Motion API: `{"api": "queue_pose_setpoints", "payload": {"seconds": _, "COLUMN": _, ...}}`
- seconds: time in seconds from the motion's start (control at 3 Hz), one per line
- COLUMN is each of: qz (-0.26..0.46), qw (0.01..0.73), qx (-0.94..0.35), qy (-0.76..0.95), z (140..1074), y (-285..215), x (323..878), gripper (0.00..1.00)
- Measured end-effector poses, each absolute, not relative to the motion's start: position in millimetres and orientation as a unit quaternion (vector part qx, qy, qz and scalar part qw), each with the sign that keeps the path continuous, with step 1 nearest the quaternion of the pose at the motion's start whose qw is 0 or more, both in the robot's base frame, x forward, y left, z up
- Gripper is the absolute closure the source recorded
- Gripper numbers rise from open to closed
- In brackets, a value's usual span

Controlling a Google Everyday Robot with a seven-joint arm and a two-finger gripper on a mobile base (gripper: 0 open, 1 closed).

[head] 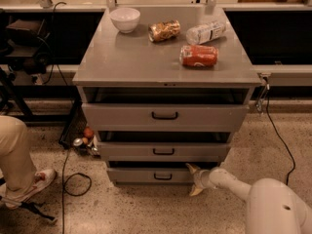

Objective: Open bottom drawer

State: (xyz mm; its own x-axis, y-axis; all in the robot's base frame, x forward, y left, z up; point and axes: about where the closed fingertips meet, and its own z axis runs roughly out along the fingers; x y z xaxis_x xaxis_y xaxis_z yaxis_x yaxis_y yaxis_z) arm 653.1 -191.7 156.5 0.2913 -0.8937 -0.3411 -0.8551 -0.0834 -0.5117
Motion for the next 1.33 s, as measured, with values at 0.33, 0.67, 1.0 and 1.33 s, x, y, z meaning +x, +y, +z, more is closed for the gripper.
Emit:
{"api": "queue_pose_setpoints", "payload": {"seconds": 0.33, "qz": -0.024, "qw": 0.312, "qx": -0.728, "qy": 0.61, "z": 147, "y": -192, "x": 656, "gripper": 0.38}}
{"api": "queue_pose_setpoints", "payload": {"seconds": 0.67, "qz": -0.024, "qw": 0.311, "qx": -0.727, "qy": 0.612, "z": 153, "y": -193, "x": 654, "gripper": 0.69}}
{"api": "queue_pose_setpoints", "payload": {"seconds": 1.0, "qz": -0.024, "qw": 0.311, "qx": -0.727, "qy": 0.612, "z": 157, "y": -193, "x": 654, "gripper": 0.92}}
{"api": "queue_pose_setpoints", "payload": {"seconds": 1.33, "qz": -0.024, "qw": 0.311, "qx": -0.727, "qy": 0.612, "z": 158, "y": -194, "x": 653, "gripper": 1.0}}
